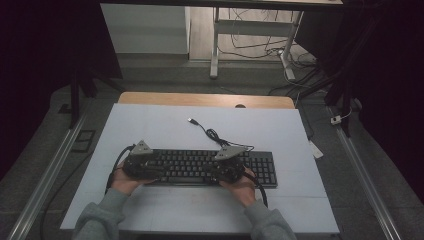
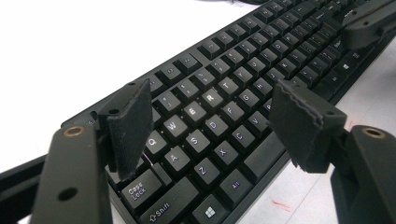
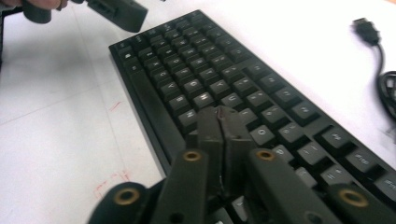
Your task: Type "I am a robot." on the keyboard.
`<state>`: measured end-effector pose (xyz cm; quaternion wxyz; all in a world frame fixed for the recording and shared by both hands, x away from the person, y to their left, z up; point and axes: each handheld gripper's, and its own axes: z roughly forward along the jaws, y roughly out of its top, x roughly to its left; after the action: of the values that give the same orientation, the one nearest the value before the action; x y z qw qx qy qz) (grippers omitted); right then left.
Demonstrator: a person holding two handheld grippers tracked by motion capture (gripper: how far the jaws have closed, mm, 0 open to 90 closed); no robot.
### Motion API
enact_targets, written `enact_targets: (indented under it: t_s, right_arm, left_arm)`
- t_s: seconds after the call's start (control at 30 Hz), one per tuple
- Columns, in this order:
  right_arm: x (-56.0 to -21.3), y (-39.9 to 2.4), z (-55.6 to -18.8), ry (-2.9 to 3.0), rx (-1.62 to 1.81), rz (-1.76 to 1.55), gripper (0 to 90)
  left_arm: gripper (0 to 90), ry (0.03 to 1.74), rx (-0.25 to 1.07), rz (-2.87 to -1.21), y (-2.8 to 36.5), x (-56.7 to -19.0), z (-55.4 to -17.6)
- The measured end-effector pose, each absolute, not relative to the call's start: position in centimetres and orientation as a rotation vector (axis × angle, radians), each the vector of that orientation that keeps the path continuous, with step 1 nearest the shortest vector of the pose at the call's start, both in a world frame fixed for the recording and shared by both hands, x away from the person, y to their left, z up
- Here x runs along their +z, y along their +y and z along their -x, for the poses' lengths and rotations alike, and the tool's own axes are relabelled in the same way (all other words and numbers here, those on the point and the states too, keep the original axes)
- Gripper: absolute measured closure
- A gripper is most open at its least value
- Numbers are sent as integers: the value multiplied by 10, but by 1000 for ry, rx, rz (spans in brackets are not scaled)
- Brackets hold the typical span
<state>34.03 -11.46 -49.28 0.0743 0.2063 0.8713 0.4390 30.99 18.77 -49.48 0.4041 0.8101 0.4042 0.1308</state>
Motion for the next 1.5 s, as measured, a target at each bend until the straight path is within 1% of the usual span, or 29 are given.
enact_targets:
  t_s: [0.47, 1.5]
  right_arm:
    - [-507, -86, -341, 2664, 1190, -591, 895]
    - [-518, -76, -344, 2660, 1116, -589, 895]
  left_arm:
    - [300, 1020, 330, -2063, 186, -496, -310]
    - [298, 1014, 326, -2087, 184, -498, -310]
